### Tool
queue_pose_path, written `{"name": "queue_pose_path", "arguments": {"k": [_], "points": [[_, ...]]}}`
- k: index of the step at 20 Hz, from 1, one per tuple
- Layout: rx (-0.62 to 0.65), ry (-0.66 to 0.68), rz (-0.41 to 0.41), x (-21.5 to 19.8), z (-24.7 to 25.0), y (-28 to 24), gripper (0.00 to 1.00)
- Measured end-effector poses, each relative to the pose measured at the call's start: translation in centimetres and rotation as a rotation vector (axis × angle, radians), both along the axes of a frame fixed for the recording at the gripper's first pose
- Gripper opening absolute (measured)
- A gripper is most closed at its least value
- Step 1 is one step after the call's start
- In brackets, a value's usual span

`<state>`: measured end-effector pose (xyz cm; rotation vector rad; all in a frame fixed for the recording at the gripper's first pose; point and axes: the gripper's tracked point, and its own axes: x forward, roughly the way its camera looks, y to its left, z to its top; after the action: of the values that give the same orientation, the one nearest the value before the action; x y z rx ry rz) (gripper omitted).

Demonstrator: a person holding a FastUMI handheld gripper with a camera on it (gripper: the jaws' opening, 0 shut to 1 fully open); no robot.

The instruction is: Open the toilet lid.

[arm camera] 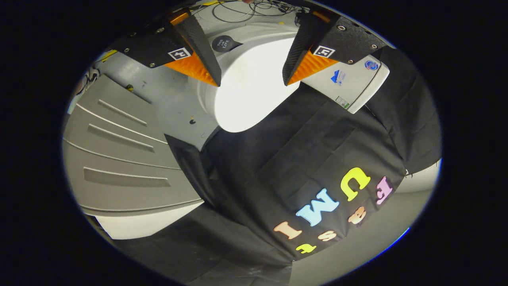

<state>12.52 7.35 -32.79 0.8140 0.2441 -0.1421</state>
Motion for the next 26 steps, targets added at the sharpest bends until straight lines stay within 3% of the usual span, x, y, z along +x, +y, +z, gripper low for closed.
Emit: {"name": "queue_pose_path", "arguments": {"k": [7, 15, 21, 26], "points": [[0.114, 0.038, -0.061, -1.1, -4.2, -0.3, 0.95], [0.111, 0.094, -0.072, -2.2, -9.6, 0.3, 0.95], [0.321, 0.051, -0.075, -1.5, -10.8, 1.8, 0.94], [0.460, 0.024, -0.049, -0.6, -11.3, 3.5, 0.83]]}}
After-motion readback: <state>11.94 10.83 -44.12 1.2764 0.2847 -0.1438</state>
